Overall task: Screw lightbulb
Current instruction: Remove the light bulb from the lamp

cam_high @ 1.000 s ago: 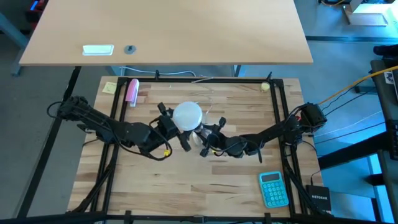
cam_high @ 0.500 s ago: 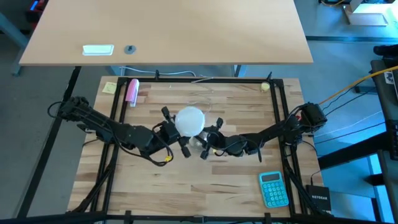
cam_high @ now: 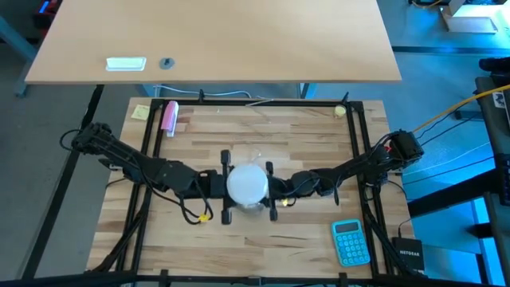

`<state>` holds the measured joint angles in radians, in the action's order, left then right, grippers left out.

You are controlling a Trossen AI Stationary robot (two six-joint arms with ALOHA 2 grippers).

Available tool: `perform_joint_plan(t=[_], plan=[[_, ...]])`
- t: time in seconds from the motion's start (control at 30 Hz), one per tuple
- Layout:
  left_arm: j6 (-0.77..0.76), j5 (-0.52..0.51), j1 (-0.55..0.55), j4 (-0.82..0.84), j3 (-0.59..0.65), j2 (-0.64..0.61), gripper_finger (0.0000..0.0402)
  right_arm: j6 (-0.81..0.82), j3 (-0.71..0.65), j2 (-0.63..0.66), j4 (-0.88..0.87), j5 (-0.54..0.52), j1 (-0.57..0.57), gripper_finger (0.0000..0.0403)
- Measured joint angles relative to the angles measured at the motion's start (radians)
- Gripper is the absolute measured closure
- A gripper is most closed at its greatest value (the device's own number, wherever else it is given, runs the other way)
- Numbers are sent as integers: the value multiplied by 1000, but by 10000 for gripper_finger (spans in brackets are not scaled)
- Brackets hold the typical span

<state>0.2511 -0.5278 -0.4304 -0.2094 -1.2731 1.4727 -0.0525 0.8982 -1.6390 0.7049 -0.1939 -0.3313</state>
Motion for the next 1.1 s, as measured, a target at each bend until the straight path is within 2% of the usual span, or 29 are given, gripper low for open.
perform_joint_plan(t=[0.13,0.27,0.4,0.57,0.7,0.93,1.1], plan=[[0,154,14,54,2,-4,260,-12,0,0,-31,89,0,263],[13,214,26,89,4,-14,262,-26,0,3,-66,138,0,263],[-19,201,38,84,5,-18,253,-15,0,9,-88,62,-2,263],[16,162,40,105,8,-14,180,0,3,15,-107,-15,1,263],[-4,131,38,127,9,-26,144,16,3,15,-120,-51,1,263],[-84,69,6,249,9,-99,125,24,9,17,-100,-128,5,263],[-135,19,-12,360,9,-143,124,25,9,17,-95,-127,12,263]])
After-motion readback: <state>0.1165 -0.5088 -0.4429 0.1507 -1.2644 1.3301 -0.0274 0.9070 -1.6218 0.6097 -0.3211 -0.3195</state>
